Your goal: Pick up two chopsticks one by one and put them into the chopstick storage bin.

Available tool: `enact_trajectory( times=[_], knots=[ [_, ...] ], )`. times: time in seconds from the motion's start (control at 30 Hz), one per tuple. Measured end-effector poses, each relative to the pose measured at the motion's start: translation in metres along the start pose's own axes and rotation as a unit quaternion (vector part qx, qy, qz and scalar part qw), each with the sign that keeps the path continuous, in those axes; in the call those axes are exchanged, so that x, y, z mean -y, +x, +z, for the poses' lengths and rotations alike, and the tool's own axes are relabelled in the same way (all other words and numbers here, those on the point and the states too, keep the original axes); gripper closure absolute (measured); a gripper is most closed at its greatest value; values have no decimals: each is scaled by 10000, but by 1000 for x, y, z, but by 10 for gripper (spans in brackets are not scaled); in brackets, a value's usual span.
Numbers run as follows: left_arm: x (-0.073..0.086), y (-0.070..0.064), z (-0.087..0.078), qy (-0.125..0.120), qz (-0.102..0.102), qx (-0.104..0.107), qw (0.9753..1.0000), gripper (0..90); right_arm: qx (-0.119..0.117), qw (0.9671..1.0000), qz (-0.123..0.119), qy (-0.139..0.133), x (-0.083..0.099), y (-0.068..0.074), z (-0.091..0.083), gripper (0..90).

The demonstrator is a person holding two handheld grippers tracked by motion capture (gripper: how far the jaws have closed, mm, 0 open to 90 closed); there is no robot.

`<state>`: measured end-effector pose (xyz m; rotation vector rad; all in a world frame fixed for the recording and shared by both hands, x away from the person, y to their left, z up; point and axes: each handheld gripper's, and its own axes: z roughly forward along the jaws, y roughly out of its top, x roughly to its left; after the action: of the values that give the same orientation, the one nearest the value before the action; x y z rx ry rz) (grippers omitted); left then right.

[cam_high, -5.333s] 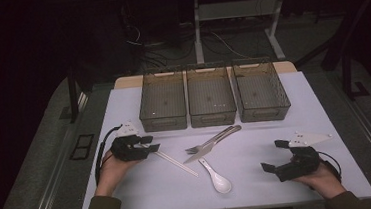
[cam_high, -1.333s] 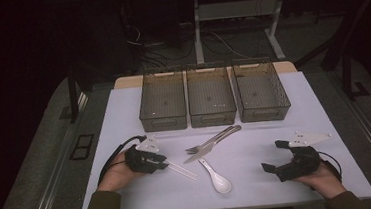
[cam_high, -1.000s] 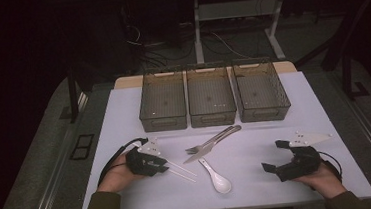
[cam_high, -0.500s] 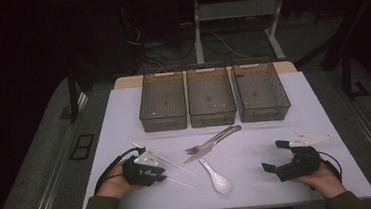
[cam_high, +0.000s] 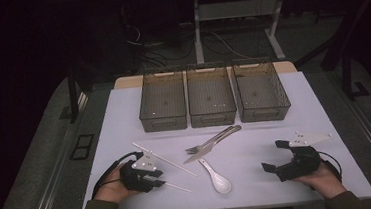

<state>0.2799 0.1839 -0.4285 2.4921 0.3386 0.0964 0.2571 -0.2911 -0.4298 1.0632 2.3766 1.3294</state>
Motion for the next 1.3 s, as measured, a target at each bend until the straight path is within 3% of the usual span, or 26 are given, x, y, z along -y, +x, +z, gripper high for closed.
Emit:
enact_trajectory(
  times=[0.13,0.27,0.47,0.6,0.7,0.8,1.07,1.3],
  knots=[
    [-11,12,-9,-308,-42,-80,9995,598,-7,10000,-11,7,0,0,0,19],
    [-21,29,-11,-390,-55,-255,9989,578,-9,10000,-5,6,0,0,1,19],
    [-28,53,2,-217,-69,-170,9996,572,-15,10000,4,3,0,0,1,19],
    [-28,63,14,-28,-35,60,10000,569,-21,10000,12,8,0,-1,1,19],
    [-25,65,22,137,-23,168,9998,573,-20,10000,6,6,0,-1,1,19],
    [-24,65,22,151,-31,126,9998,613,-19,10000,6,6,0,-1,1,19],
    [-25,56,20,286,87,56,9995,705,-17,10000,1,3,0,-1,1,19],
    [-19,46,16,262,109,42,9996,715,-22,10000,-11,6,0,-1,1,19]
  ],
)
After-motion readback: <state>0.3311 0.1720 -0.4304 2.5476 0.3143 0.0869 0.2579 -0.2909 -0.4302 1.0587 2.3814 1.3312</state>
